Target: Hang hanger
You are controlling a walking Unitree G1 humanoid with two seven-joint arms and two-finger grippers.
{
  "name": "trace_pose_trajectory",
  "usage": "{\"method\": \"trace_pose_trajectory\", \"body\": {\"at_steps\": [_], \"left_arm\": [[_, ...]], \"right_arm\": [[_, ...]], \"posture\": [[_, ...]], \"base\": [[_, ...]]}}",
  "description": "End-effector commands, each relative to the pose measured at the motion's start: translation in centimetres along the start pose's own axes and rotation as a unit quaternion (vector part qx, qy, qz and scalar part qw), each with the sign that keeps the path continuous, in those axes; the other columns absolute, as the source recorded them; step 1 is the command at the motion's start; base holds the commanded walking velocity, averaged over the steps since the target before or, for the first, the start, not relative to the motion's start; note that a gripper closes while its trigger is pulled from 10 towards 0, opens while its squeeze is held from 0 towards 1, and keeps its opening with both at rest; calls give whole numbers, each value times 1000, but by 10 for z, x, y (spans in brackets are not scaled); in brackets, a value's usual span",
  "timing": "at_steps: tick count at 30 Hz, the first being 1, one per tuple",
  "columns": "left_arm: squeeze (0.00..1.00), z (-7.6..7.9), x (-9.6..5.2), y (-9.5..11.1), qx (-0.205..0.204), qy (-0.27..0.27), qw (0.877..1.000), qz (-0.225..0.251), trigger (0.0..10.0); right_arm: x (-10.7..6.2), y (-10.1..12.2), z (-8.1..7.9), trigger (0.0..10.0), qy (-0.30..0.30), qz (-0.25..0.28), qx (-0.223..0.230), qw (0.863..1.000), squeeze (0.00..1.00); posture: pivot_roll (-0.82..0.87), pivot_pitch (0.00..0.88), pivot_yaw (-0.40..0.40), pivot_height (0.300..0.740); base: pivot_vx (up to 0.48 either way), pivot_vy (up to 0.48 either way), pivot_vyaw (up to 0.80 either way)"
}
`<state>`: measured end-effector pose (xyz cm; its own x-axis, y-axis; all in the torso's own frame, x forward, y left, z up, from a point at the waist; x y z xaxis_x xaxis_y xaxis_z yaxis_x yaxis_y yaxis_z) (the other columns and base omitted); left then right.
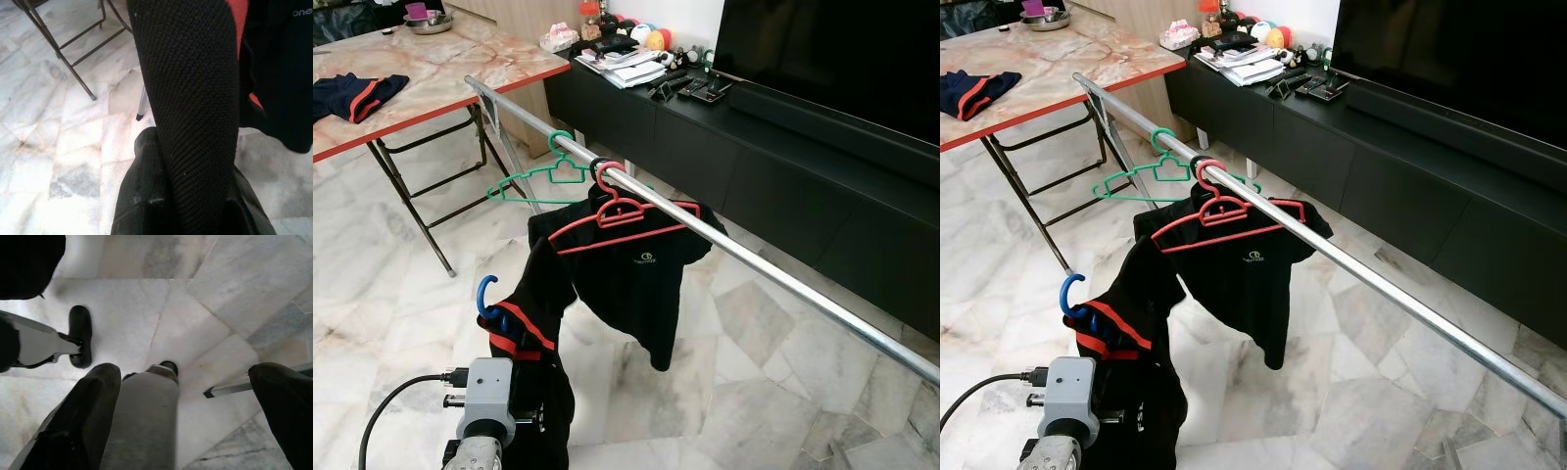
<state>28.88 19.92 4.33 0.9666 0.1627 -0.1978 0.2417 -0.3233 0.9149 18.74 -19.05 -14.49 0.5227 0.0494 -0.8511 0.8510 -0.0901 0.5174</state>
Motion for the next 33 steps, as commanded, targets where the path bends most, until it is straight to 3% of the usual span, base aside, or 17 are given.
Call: {"method": "trace_pose_trajectory", "body": {"at_steps": [1,7,24,29,33], "left_arm": [[0,-7,-1,0,-3,12,1000,-1,10000],[0,-8,-1,-1,-2,13,1000,-1,10000],[0,-12,1,0,-6,21,1000,-2,10000],[0,-14,2,1,-6,24,1000,-1,10000],[0,-16,2,1,-6,28,1000,-2,10000]], "right_arm": [[-1,-12,-1,10000,2,-16,9,1000,0],[-3,-12,5,10000,-3,-14,13,1000,0],[-1,-7,5,10000,-10,-10,27,1000,0],[-6,-13,22,10000,-19,-17,27,999,0],[-8,-15,27,10000,-21,-18,30,999,0]], "posture": [[-9,158,8,740],[-9,156,7,740],[-11,154,8,740],[-7,156,8,740],[-7,156,8,740]], "base": [[0,289,0],[0,309,0],[0,17,0],[0,0,-764],[0,218,-800]]}}
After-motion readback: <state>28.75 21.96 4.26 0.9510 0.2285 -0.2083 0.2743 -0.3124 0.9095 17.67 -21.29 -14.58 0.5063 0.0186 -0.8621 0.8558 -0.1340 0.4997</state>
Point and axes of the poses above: a point about 5 cm out from each wrist's last joint towards the gripper, its own x axis pointing out of the wrist towards the gripper, its own y axis along the axis of the wrist's last joint, z = x × y, the point moved 6 cm from there along x, pointing out of the wrist towards the gripper, and after that the axes turned 11 degrees about x, right-handed, at the moved point
